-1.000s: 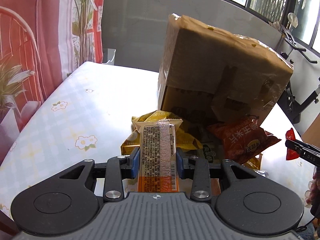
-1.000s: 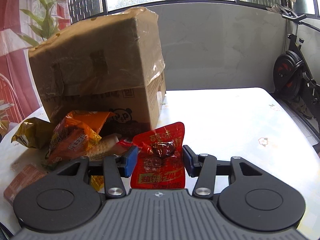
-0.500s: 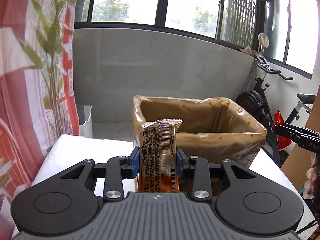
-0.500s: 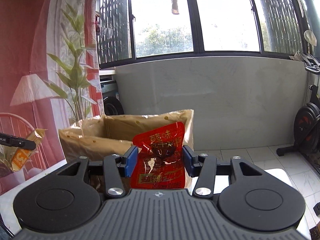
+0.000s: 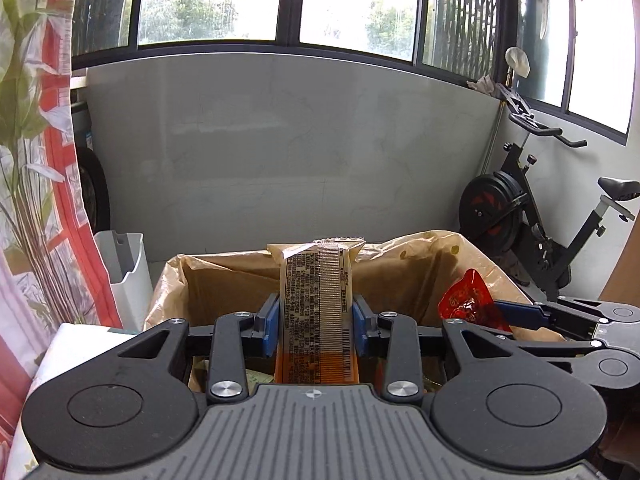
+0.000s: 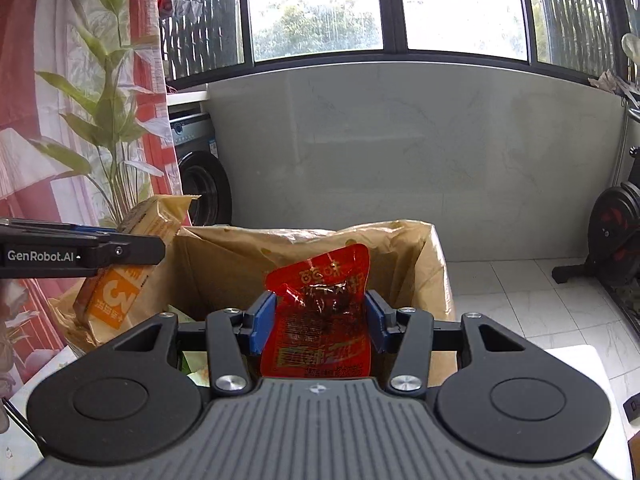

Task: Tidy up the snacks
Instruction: 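Carry both packets over the box and open both tools to release them, then grasp the wrapped bread loaf with the right tool while the left tool grasps the yellow chip bag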

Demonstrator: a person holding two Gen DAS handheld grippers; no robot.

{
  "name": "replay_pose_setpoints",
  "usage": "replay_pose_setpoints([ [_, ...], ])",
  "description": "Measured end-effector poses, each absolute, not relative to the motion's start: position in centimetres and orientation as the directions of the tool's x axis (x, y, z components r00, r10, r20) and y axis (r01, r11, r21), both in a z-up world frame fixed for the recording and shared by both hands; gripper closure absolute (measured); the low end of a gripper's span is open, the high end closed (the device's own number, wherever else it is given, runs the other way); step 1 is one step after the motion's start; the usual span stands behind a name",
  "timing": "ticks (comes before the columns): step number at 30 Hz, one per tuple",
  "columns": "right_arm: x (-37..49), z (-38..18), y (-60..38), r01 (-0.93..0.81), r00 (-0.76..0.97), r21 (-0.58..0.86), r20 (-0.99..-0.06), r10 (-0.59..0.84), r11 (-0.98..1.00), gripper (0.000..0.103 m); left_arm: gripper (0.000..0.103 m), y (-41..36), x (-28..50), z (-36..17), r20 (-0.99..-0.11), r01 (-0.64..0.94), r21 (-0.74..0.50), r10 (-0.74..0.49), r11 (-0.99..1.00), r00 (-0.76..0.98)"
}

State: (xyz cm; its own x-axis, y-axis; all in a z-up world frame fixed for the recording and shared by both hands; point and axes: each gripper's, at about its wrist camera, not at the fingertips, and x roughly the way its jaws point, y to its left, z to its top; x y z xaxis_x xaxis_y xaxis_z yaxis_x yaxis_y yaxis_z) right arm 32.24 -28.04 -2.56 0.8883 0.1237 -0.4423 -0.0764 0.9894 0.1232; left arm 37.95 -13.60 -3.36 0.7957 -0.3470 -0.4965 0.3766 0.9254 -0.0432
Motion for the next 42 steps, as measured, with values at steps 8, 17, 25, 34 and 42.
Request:
replay_pose_setpoints([
  [8,31.9,-3.4,-28.2,-0.055,0.868,0.122,-0.485,0.108,0.991,0.031,0.032,-12.5,37.7,-3.7,-0.502,0.380,-0.063,-0.359,0.923,0.787],
  [17,27.1,-1.6,-29.0,-0.076,0.903,0.237,-0.396,0.167,0.969,0.030,0.032,-7.3,33.4,-1.8,-0.512,0.406,-0.059,-0.377,0.912,0.772],
  [25,21.1,-2.1,-27.3,-0.093,0.922,0.284,-0.337,0.191,0.954,0.030,0.032,-1.3,27.3,-3.0,-0.529,0.359,-0.063,-0.336,0.931,0.779],
  [34,17.2,-8.1,-22.9,-0.039,0.846,0.341,-0.489,0.212,0.939,0.027,0.032,3.5,23.7,-8.1,-0.577,0.252,-0.049,-0.233,0.967,0.783],
  [42,17.3,-13.8,-18.6,0.011,0.607,0.362,-0.743,0.281,0.932,0.022,0.027,5.1,22.1,-11.9,-0.598,0.175,-0.074,-0.184,0.982,0.780],
])
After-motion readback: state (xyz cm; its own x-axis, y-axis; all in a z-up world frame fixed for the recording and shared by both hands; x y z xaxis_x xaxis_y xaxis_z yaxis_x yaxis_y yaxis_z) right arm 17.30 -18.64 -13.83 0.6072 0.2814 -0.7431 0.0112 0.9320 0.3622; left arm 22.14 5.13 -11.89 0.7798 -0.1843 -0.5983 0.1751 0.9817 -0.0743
